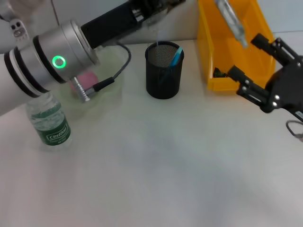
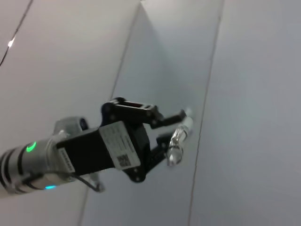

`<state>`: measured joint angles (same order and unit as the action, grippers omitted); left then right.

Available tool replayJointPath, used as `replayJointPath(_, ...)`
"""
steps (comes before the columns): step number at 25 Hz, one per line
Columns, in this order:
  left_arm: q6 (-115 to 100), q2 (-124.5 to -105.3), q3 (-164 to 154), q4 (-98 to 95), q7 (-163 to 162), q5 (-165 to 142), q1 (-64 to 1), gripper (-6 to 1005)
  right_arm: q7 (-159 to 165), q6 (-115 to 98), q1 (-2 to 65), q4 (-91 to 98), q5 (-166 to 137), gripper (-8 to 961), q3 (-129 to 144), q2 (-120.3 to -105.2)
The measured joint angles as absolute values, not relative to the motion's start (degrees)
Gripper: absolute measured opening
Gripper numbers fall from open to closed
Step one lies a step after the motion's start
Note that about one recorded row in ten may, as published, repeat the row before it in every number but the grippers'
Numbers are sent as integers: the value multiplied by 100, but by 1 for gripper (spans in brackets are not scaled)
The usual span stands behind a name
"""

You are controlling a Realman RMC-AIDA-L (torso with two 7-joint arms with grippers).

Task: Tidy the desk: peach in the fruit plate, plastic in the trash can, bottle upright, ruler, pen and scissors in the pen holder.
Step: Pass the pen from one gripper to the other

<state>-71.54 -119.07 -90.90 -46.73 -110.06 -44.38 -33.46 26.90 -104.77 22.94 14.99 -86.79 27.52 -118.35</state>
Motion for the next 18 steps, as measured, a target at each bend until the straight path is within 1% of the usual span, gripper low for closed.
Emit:
replayJointPath(1,-7149,-11907,-9097,-4554,-10239,-4295,-3320,134,3569,-10386,2221,1805,-8955,764,2779,-11816)
replayJointPath(3,-7156,-11904,-9091,-4477,-9827,-4236,-3314,134,3840,-10375,2203,1928,-9126,764,2781,-11797)
replayJointPath(5,-7184,-11884,-9055,-4352,-9251,-4199,-3310,134,4598,-10389,2162,2232,-9544,764,2782,-11729)
replayJointPath(6,-7225,-11850,-9024,-4287,-8786,-4221,-3311,134,5236,-10497,2132,2506,-9848,764,2783,-11635)
replayJointPath(7,-7225,-11850,-9024,-4287,-8786,-4221,-3311,134,5236,-10497,2132,2506,-9848,764,2783,-11635)
replayJointPath(8,-7292,-11823,-9006,-4273,-8544,-4290,-3315,134,5842,-10742,2136,2783,-10160,764,2785,-11512)
replayJointPath(9,-7292,-11823,-9006,-4273,-8544,-4290,-3315,134,5842,-10742,2136,2783,-10160,764,2785,-11512)
replayJointPath(10,-7354,-11808,-8983,-4272,-8485,-4355,-3325,134,6111,-10876,2153,2914,-10275,764,2785,-11452)
replayJointPath(11,-7533,-11779,-8904,-4277,-8445,-4561,-3357,133,6692,-11151,2202,3229,-10456,763,2784,-11338)
replayJointPath(12,-7533,-11779,-8904,-4277,-8445,-4561,-3357,133,6692,-11151,2202,3229,-10456,763,2784,-11338)
replayJointPath(13,-7669,-11763,-8818,-4280,-8438,-4743,-3383,133,7086,-11320,2244,3513,-10546,763,2786,-11261)
replayJointPath(14,-7760,-11757,-8747,-4280,-8436,-4877,-3401,133,7086,-11320,2244,3513,-10546,763,2786,-11261)
replayJointPath(16,-7921,-11777,-8482,-4279,-8432,-5339,-3439,133,7465,-11464,2275,3892,-10597,763,2778,-11184)
replayJointPath(18,-7939,-11786,-8414,-4282,-8432,-5482,-3441,133,7670,-11543,2285,4140,-10601,763,2751,-11171)
